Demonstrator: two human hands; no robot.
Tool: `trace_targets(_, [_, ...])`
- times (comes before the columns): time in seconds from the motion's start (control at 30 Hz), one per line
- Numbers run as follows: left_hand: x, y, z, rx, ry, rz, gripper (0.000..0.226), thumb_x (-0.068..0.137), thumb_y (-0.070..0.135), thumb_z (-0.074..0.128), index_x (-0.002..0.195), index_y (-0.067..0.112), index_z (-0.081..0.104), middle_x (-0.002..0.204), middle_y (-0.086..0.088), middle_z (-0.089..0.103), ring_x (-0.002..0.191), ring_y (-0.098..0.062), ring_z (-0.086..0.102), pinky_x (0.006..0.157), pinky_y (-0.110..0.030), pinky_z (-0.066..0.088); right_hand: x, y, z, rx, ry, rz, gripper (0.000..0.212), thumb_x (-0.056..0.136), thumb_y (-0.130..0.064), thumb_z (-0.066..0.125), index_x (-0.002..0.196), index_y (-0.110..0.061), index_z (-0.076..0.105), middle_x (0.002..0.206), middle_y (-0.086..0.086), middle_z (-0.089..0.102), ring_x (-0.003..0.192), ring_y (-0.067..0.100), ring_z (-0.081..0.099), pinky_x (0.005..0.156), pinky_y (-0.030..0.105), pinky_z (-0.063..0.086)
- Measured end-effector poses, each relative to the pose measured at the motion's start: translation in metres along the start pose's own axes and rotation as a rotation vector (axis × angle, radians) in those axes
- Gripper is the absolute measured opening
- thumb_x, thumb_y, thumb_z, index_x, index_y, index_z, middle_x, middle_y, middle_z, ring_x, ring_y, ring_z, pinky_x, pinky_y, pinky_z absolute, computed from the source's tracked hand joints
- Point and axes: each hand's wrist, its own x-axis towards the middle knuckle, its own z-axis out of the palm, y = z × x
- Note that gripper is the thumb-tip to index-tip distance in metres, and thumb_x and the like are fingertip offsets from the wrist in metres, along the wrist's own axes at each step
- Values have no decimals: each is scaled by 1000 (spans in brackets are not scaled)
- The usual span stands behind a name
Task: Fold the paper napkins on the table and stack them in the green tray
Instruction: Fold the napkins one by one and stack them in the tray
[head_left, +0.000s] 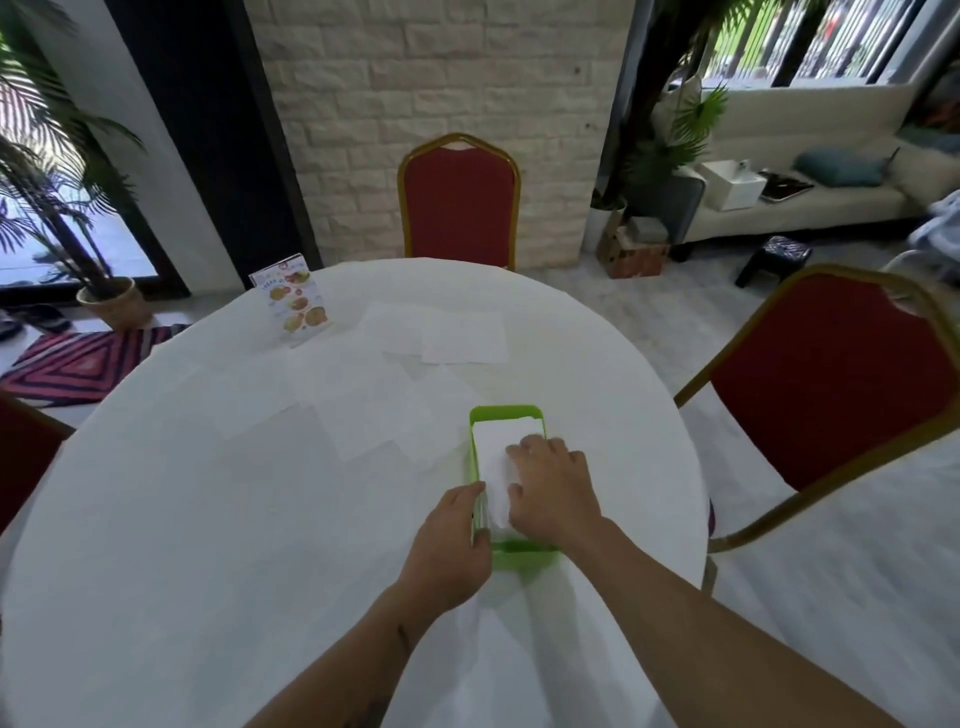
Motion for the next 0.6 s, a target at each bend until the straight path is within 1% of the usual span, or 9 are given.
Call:
trace_targets(0.07, [1, 0, 1, -29, 5, -22, 54, 87, 16, 51, 140, 19, 40, 140, 0, 48, 122, -18, 51, 106, -34, 41, -5, -1, 5, -57, -91, -44, 43, 87, -33, 47, 128, -20, 52, 134, 1, 49, 120, 26, 45, 95, 43, 33])
trace_targets(0.2, [0, -8, -5, -100, 18, -51, 50, 88, 15, 50, 136, 22, 46, 136, 4, 52, 113, -13, 57, 99, -31, 47, -1, 1, -1, -29, -99, -21, 41, 87, -27, 47, 127, -21, 53, 133, 0, 50, 119, 24, 46, 96, 43, 34])
trace_targets(0.33, [3, -25, -24, -120, 104, -91, 42, 88, 10, 50, 127, 22, 55, 127, 5, 57, 102, -11, 59, 94, -28, 48, 11, -6, -13, 148, -55, 30, 46, 92, -24, 47, 137, -22, 51, 141, 0, 48, 125, 25, 44, 102, 42, 36])
trace_targets(0.43, [13, -37, -40, -69, 162, -97, 36, 88, 12, 52, 122, 21, 58, 119, 4, 59, 98, -12, 59, 92, -28, 47, 22, -14, -17, 304, -28, 54, 45, 93, -22, 49, 138, -21, 52, 146, 0, 47, 133, 25, 41, 109, 42, 36])
trace_targets(0.5, [24, -43, -48, -47, 191, -124, 33, 87, 15, 54, 119, 22, 59, 115, 5, 60, 99, -13, 59, 91, -30, 47, 31, -19, -20, 364, -28, 51, 44, 93, -22, 51, 137, -20, 53, 145, 1, 48, 135, 24, 41, 111, 42, 35])
trace_targets(0.6, [48, -48, -57, -24, 222, -150, 30, 87, 18, 57, 117, 21, 60, 112, 4, 60, 101, -15, 58, 90, -31, 47, 58, -20, -23, 420, -13, 59, 43, 91, -22, 53, 134, -20, 56, 138, 2, 51, 129, 25, 47, 109, 42, 38])
